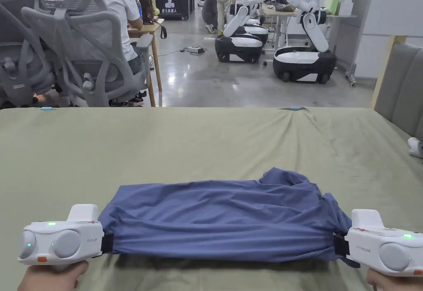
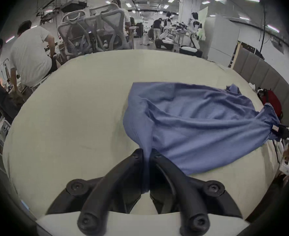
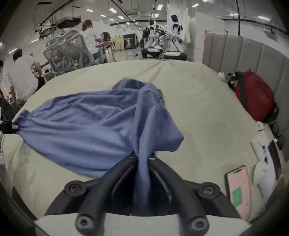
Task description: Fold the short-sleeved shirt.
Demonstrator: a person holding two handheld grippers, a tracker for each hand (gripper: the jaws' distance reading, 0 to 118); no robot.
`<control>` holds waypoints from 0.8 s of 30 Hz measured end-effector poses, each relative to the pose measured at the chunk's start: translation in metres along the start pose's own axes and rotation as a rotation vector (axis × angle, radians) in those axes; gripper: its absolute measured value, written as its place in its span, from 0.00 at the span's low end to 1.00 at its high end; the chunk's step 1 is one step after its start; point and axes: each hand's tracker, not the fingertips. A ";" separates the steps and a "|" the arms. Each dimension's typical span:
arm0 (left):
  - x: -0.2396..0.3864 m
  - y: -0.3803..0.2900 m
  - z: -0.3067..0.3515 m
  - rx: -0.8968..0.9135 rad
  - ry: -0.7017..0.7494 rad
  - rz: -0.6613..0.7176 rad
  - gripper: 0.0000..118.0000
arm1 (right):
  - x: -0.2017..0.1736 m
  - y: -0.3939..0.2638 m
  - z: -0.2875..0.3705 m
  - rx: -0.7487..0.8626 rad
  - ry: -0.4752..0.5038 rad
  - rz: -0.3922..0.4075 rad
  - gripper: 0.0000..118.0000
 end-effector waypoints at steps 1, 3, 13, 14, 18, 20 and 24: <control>-0.001 -0.003 0.008 0.003 -0.002 -0.014 0.04 | 0.000 -0.001 0.010 0.007 -0.009 0.016 0.03; -0.005 -0.010 0.019 0.002 -0.016 -0.014 0.04 | -0.002 -0.006 0.029 0.018 -0.012 0.057 0.03; -0.008 -0.072 0.024 0.014 -0.032 0.111 0.41 | -0.002 -0.056 0.016 -0.061 -0.046 0.048 0.40; -0.008 -0.071 0.030 0.044 -0.002 0.108 0.72 | -0.002 -0.054 0.019 -0.047 -0.071 0.040 0.76; -0.001 -0.048 0.057 0.214 -0.010 0.033 0.87 | -0.022 -0.027 0.055 0.151 0.012 -0.005 1.00; 0.014 -0.033 0.067 0.295 0.030 -0.029 0.89 | -0.042 -0.011 0.067 0.228 0.024 0.004 1.00; 0.048 -0.013 0.086 0.396 0.012 -0.056 0.82 | -0.087 0.013 0.086 0.313 0.060 0.074 0.90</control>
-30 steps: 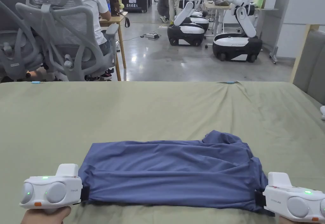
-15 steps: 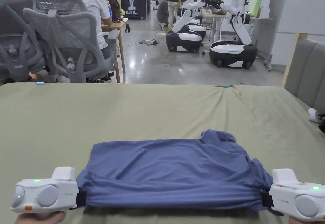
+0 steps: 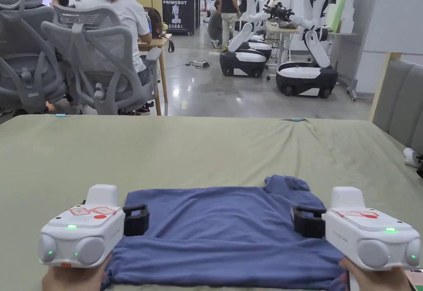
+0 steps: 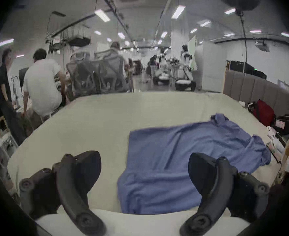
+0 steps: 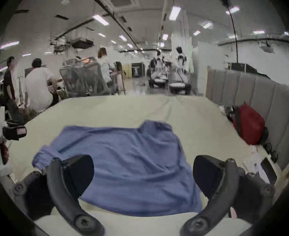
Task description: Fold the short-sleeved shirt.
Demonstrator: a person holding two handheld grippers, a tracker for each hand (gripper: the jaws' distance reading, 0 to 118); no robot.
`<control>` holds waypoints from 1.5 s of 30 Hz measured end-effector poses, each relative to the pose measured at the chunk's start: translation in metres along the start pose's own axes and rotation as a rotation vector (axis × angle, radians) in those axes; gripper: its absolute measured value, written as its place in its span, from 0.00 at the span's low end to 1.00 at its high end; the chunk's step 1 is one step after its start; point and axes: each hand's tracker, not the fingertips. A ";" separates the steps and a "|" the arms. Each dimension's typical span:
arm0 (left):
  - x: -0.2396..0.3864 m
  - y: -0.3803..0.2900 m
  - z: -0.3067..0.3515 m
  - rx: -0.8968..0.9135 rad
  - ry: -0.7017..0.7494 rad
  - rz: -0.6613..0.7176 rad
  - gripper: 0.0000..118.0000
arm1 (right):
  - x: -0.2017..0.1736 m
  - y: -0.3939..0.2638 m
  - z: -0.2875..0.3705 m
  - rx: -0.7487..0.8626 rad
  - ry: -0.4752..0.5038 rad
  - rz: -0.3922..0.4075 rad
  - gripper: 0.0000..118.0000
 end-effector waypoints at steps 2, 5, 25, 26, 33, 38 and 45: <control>0.013 0.005 0.003 0.023 -0.006 -0.001 0.71 | -0.018 0.004 0.002 0.046 0.023 0.026 0.76; 0.024 0.007 0.005 0.048 -0.008 -0.006 0.26 | -0.035 0.005 -0.003 0.036 0.007 0.060 0.21; -0.037 0.034 -0.165 -0.253 0.026 0.055 0.02 | 0.006 0.012 -0.113 -0.089 -0.040 0.067 0.00; -0.039 0.038 -0.180 -0.263 0.021 0.056 0.28 | 0.012 0.014 -0.121 -0.095 -0.042 0.065 0.00; -0.046 0.035 -0.291 -0.397 0.045 0.061 0.91 | 0.063 0.026 -0.174 -0.138 -0.105 0.029 0.00; -0.027 0.013 -0.323 -0.518 0.024 -0.038 0.38 | 0.106 0.028 -0.209 -0.200 -0.135 0.014 0.00; 0.001 0.024 -0.283 -0.415 -0.021 -0.067 0.07 | 0.137 0.014 -0.300 -0.397 -0.082 -0.058 1.00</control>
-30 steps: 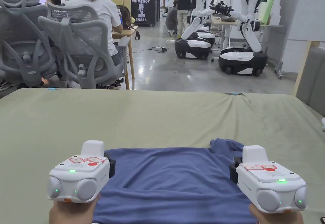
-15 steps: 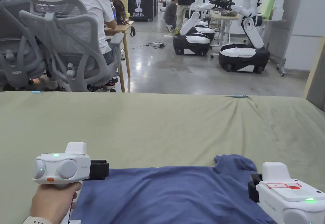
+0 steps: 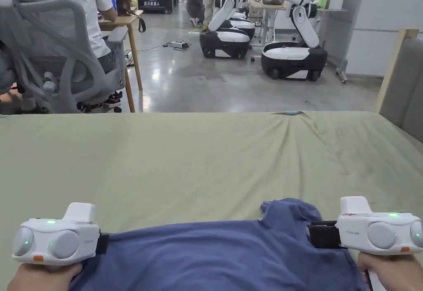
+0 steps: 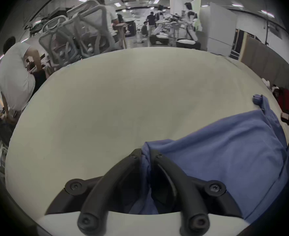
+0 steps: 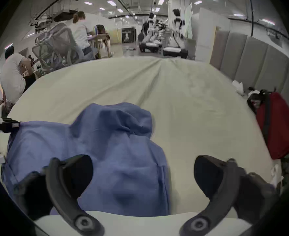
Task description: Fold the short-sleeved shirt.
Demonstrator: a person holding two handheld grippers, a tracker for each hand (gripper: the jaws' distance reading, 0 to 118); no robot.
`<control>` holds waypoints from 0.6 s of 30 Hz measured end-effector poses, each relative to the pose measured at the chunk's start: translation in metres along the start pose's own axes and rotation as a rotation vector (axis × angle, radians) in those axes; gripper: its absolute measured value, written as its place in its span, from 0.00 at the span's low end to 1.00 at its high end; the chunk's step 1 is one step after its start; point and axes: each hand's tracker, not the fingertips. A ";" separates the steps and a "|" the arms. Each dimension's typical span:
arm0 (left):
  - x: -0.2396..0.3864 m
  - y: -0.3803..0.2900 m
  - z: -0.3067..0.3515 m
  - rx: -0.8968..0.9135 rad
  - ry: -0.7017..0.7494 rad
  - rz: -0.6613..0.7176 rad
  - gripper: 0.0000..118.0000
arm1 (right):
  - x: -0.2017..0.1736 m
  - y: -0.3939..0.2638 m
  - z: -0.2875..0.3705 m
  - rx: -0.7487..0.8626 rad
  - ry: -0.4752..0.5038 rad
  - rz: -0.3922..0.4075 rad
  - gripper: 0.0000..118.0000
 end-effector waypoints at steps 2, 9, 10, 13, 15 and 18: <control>0.000 0.003 0.007 0.012 0.008 -0.010 0.07 | -0.001 0.006 -0.018 -0.002 -0.010 -0.027 0.92; -0.011 0.009 0.007 0.005 0.007 -0.002 0.06 | -0.019 0.003 -0.023 -0.067 -0.006 -0.023 0.02; -0.013 0.009 0.012 0.012 0.007 0.011 0.06 | -0.020 0.003 -0.015 -0.065 -0.008 -0.018 0.02; -0.021 0.008 0.035 0.056 -0.005 0.059 0.06 | -0.019 0.006 0.025 0.038 -0.021 0.016 0.02; -0.025 0.007 0.058 0.087 -0.012 0.069 0.06 | -0.015 0.008 0.060 0.086 0.009 0.009 0.02; -0.027 0.000 0.105 0.152 -0.030 0.086 0.06 | -0.013 0.001 0.119 0.157 0.000 0.057 0.02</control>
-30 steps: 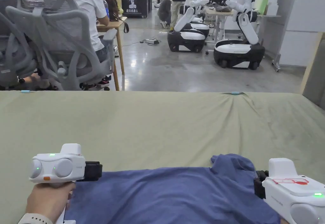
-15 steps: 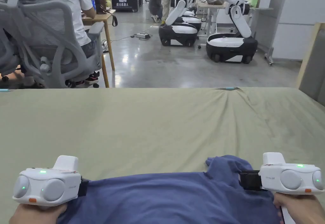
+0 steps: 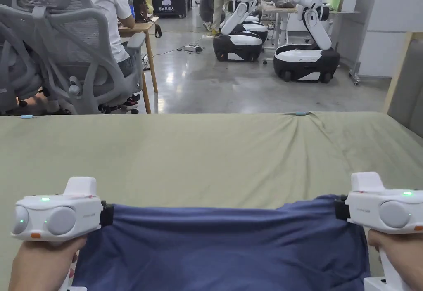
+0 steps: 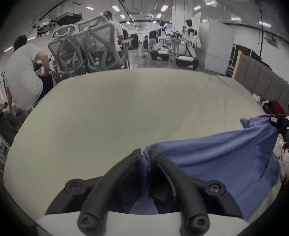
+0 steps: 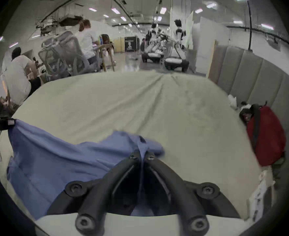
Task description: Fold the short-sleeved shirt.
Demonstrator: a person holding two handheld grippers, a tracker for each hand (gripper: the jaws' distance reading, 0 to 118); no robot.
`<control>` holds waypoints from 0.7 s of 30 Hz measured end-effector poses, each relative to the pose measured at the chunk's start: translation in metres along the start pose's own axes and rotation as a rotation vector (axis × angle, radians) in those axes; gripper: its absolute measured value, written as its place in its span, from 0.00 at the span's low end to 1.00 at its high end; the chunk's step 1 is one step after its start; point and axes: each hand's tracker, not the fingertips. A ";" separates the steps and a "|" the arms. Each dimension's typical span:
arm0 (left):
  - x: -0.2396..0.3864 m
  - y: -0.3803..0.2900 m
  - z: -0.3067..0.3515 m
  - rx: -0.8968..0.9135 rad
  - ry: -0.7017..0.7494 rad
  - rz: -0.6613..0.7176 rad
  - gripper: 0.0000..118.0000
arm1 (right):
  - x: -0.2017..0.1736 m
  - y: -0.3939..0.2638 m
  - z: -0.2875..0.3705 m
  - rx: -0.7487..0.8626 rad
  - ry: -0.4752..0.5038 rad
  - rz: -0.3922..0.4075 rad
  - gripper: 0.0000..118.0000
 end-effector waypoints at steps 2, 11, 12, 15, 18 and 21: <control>-0.002 -0.008 0.033 0.035 -0.021 0.011 0.06 | 0.002 -0.008 0.037 0.018 0.002 0.016 0.02; -0.014 -0.124 0.110 -0.085 -0.082 0.028 0.06 | 0.000 -0.133 0.114 -0.084 0.016 0.063 0.02; -0.016 -0.139 0.109 -0.115 -0.079 0.047 0.06 | 0.000 -0.151 0.113 -0.105 0.015 0.056 0.02; -0.019 -0.168 0.106 -0.134 -0.076 0.100 0.07 | -0.001 -0.180 0.103 -0.134 0.020 0.001 0.02; -0.008 -0.169 0.116 -0.067 -0.037 0.101 0.38 | -0.008 -0.174 0.117 -0.045 -0.001 -0.032 0.40; 0.023 -0.143 0.145 0.122 0.010 0.055 0.84 | -0.031 -0.145 0.150 0.085 0.014 -0.038 0.89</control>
